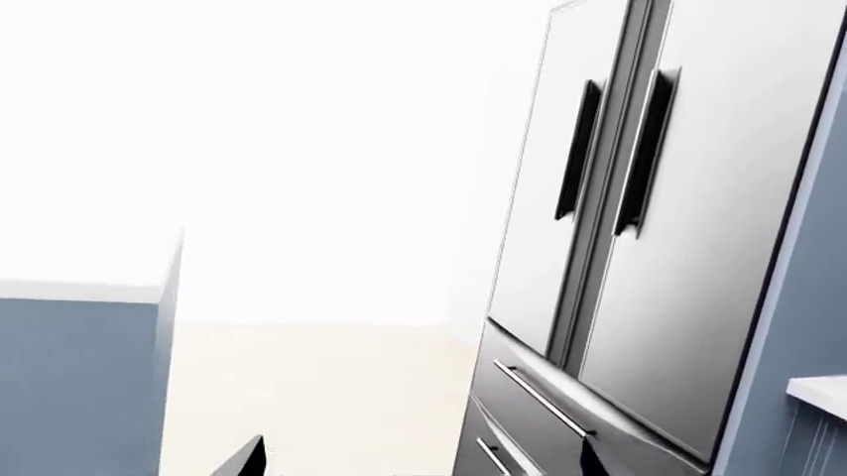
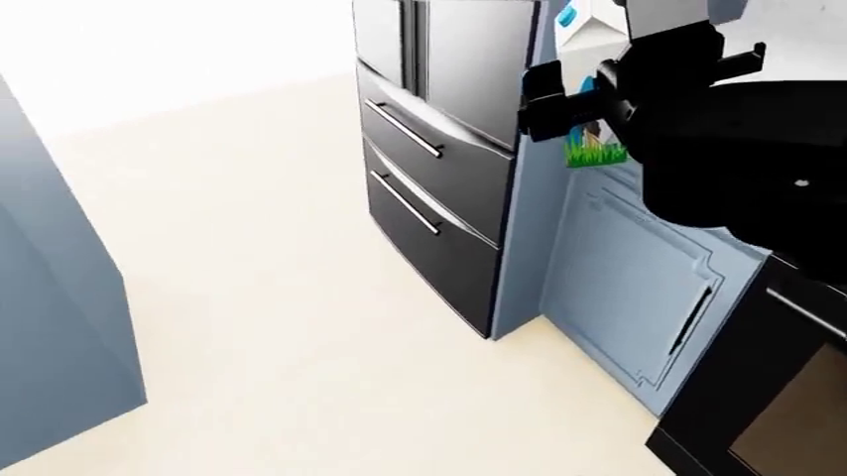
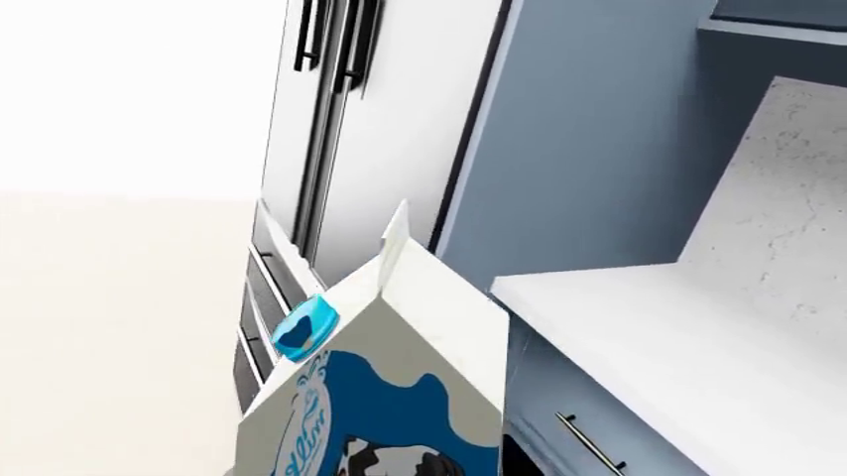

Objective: Move the drinks to the dining counter.

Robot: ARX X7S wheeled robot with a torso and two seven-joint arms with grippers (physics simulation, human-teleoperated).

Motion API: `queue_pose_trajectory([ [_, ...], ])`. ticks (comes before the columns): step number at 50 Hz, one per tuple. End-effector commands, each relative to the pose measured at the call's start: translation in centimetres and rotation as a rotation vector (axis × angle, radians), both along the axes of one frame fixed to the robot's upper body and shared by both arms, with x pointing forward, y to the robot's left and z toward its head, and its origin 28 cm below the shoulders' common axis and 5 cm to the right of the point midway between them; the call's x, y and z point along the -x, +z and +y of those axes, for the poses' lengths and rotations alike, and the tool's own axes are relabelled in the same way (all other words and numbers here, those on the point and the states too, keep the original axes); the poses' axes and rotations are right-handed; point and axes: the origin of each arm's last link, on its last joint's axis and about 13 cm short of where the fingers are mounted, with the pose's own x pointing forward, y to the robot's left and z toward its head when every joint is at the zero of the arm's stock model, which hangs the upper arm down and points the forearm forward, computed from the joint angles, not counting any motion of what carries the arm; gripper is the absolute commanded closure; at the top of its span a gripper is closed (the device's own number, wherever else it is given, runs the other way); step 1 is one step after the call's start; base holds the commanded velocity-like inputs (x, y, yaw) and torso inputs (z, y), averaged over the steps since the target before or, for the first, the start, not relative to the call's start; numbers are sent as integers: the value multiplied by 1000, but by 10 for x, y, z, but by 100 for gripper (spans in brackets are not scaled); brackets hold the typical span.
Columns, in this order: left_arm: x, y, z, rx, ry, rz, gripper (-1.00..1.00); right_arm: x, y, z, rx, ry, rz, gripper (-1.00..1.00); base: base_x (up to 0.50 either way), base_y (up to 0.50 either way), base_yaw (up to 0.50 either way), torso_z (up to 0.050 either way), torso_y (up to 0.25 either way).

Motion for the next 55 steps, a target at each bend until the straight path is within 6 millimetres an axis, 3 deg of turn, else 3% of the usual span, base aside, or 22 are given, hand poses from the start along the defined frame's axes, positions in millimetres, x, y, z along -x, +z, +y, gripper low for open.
queue_pose_trajectory([
  [1, -1, -1, 0, 0, -2, 3, -100, 1, 3, -1, 26, 5, -19, 100, -135, -211, 500, 0, 0],
  [55, -1, -2, 0, -2, -3, 8, -100, 1, 0, 2, 56, 50, 8, 100, -78, -179, 500, 0, 0],
])
